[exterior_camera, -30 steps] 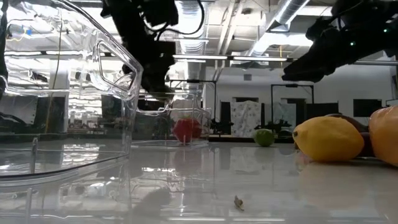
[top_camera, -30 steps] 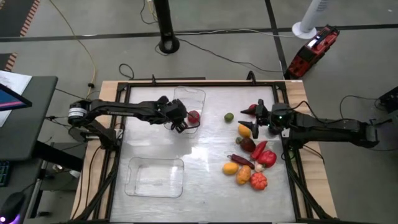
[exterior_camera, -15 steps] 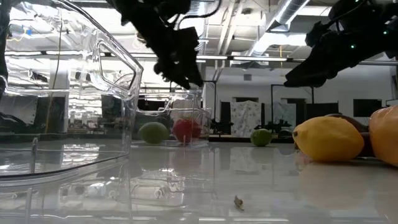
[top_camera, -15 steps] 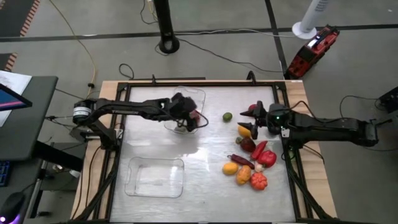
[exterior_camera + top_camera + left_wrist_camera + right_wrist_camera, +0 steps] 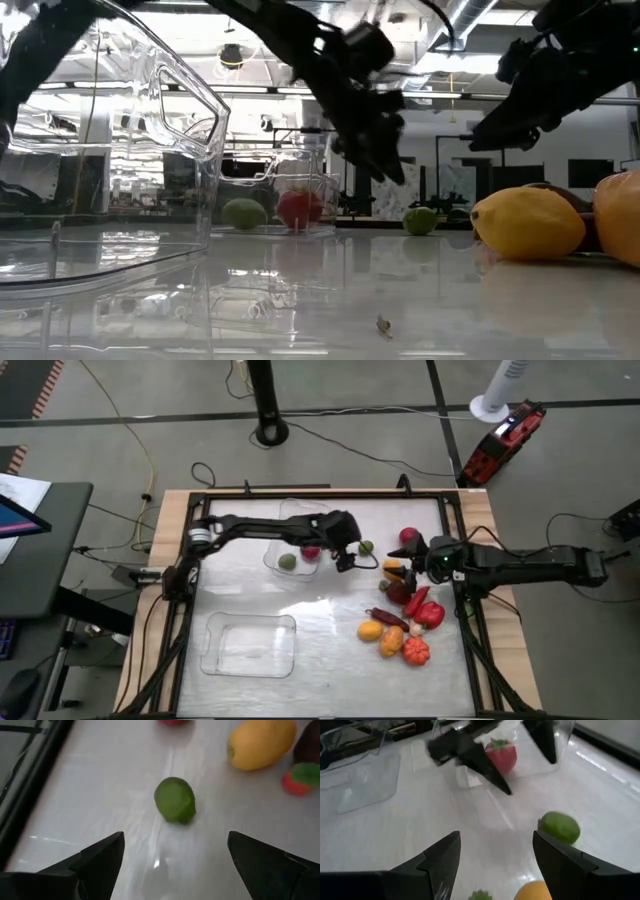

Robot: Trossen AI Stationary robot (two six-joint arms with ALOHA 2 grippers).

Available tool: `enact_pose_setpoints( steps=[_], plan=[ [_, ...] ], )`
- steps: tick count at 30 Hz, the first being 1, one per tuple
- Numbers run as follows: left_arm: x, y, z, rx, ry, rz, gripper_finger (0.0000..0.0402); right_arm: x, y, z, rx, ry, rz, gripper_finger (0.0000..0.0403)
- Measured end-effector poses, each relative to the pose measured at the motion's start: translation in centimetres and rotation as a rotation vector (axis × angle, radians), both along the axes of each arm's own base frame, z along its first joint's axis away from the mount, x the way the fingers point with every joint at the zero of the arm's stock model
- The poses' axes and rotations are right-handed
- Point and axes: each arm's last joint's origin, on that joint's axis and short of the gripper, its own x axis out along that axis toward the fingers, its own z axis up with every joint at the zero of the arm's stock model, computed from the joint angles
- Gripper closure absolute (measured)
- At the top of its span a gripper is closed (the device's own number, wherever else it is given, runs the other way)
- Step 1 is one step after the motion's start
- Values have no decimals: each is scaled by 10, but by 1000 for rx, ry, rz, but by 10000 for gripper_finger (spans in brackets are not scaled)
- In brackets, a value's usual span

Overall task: Sort produce into baskets
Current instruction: Put the lime into the top transparent bin

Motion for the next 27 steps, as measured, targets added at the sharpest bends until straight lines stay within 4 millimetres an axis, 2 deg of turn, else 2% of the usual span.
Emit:
enact_pose_setpoints(
  steps=[4, 9, 11, 18, 23, 27],
  plan=[
    [19, 8, -17, -10, 19, -13, 58, -1, 6, -4, 20, 39, -18, 126],
    [36, 17, -34, 6, -39, 11, 58, -2, 12, -5, 39, 53, -20, 126],
    [39, 18, -43, -5, -37, 15, 58, -2, 15, -5, 40, 51, -18, 126],
    [42, 17, -52, -34, -62, 19, 65, -2, 16, -4, 13, 43, -41, 126],
    [47, 17, -70, -55, -66, 6, 117, -2, 16, -4, 6, 39, -39, 126],
    [47, 17, -74, -63, -60, 9, 178, -1, 15, -3, -16, 29, -32, 126]
  ],
)
